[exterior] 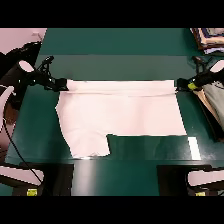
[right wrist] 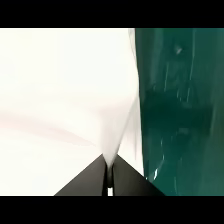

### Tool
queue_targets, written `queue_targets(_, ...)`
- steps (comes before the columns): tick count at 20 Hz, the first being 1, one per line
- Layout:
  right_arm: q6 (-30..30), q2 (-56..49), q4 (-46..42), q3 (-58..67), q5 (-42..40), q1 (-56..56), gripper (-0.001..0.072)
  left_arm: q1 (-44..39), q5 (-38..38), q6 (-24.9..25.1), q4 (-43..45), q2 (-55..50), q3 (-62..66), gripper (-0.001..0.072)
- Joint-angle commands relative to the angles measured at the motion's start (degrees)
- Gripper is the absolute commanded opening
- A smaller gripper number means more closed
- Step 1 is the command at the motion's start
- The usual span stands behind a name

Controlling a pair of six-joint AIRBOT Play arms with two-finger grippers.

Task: Fold the shirts.

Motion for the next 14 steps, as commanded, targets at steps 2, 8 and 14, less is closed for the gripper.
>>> queue_targets(2,0.07,1.2,1.09,-3.02,0.24,0.59,0.0259,0.35,-3.02,-5.53,1.66,0.17,-1.03,0.0555)
queue_targets(8,-0.48,8.61,1.07,-1.51,7.56,-2.82,0.0314,4.04,-14.03,-6.45,6.49,10.88,-5.51,0.0504)
queue_targets(14,-0.48,21.59,1.09,-12.41,3.65,-5.64,0.0315,4.02,-15.43,-10.14,7.41,32.26,-33.7,0.0504)
